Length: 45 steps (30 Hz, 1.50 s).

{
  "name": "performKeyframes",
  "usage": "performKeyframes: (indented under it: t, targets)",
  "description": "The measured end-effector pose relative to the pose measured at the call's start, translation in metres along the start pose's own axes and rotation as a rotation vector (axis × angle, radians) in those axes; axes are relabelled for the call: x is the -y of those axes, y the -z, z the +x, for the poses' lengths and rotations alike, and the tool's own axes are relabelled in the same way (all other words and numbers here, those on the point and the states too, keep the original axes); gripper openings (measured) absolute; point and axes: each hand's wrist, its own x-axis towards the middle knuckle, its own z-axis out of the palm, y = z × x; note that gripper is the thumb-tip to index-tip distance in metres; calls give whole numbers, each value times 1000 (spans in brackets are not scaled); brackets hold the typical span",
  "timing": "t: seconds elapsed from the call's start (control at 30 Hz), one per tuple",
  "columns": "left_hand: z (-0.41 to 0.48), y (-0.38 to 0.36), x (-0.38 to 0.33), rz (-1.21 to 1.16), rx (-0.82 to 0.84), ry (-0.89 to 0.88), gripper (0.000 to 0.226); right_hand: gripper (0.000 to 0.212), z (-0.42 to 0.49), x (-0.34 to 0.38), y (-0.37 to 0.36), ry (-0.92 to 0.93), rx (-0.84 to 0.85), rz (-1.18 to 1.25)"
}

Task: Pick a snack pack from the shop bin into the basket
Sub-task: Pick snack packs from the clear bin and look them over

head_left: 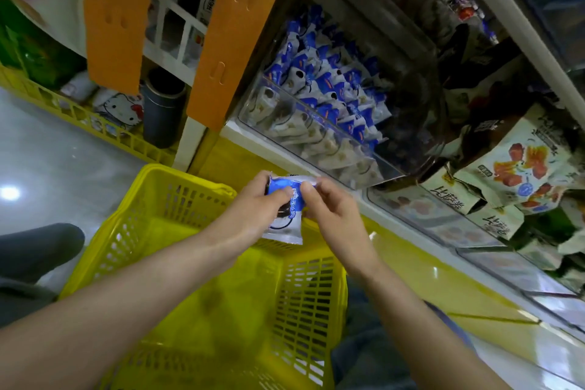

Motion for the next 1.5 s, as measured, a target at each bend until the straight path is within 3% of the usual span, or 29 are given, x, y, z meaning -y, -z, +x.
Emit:
performKeyframes:
  t: [0.2,0.33,0.43,0.6,0.7,0.8,0.9,0.97,1.1,1.17,1.27,1.37,1.5]
  targets:
    - [-4,3,4,197,63,-177,20,16,-2,-9,1,-127,-6,163]
    - [-4,-1,3,145,10,-164,6,10,-7,-17,-1,-132,-38,204]
    - [-3,-1,5,142,-11,-162,19,9,-10,-22,1,-78,-33,228]
    - [-2,0,6,187,6,-174,32,8,-16,-33,5,215,-141,-209]
    - [-2,1,7,264,38,-239,31,10,-19,-31,6,261,-130,-250]
    - [-1,-1,7,257,71,-223,28,16,-20,-29,5,152,-153,-152]
    - [-2,0,5,158,132,-93,12,10,-19,-26,6,9,-211,134]
    - [-3,3,6,129,156,-41,13,11,-18,-24,11,-91,-253,332]
    - [-6,6,6,33,91,-105,9,14,-22,-27,16,-229,-201,553]
    - [-3,7,7,90,38,-166,10,13,-26,-30,16,-279,-101,504]
    - [1,9,13,291,-9,-249,14,30,-32,-34,16,-386,82,276]
    - [-1,9,18,571,1,-386,17,51,-34,-35,13,-276,114,0]
    - [-6,8,18,700,61,-465,19,16,-29,-28,6,-56,-13,1]
